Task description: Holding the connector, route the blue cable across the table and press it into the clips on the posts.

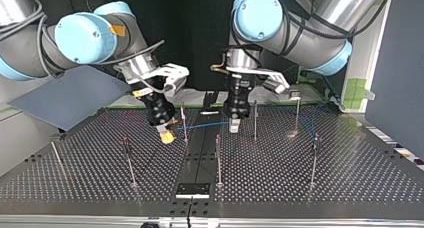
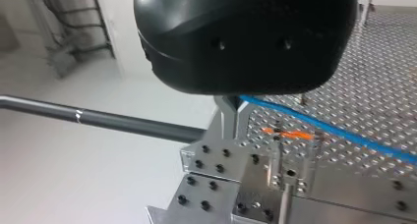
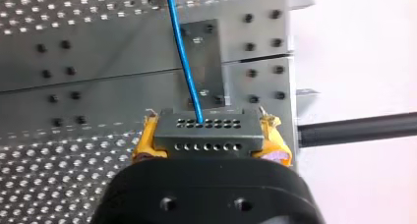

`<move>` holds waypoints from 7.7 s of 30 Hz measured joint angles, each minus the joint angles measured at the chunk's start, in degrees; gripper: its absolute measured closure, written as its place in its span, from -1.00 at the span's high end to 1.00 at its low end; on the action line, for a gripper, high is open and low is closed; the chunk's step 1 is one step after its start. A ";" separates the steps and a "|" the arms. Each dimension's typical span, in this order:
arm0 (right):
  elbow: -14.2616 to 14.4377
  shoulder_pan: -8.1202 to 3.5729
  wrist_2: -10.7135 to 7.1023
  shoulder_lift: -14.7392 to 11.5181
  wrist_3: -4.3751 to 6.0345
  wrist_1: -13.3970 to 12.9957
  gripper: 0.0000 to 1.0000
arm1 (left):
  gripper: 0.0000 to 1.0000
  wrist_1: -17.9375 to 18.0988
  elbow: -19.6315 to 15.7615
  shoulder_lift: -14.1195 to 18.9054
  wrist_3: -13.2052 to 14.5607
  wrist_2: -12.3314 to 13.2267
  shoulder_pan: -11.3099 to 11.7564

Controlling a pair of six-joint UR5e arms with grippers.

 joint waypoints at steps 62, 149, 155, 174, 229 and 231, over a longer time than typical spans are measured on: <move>-7.04 -4.24 -4.69 9.84 3.82 -1.50 -1.00 | -1.00 2.27 8.94 -15.42 -0.74 6.46 8.20; -7.03 -7.95 -0.23 8.91 -1.10 2.03 -1.00 | 1.00 -13.75 15.78 -8.70 2.38 -3.12 -9.05; -7.04 -7.87 -0.16 8.88 -1.18 2.01 -1.00 | 1.00 -15.59 18.30 -11.32 2.45 -3.63 -9.11; -7.04 -7.89 -0.15 8.90 -1.27 1.97 -1.00 | 1.00 -14.65 24.37 -17.47 2.23 -4.50 -7.17; -3.11 -7.46 -0.11 8.87 -1.36 1.95 -1.00 | -1.00 -14.06 21.44 -21.93 2.39 -10.15 -8.97; -2.13 -7.39 -0.06 8.88 -1.36 1.89 -1.00 | -1.00 -13.20 20.55 -21.92 2.37 -10.74 -9.24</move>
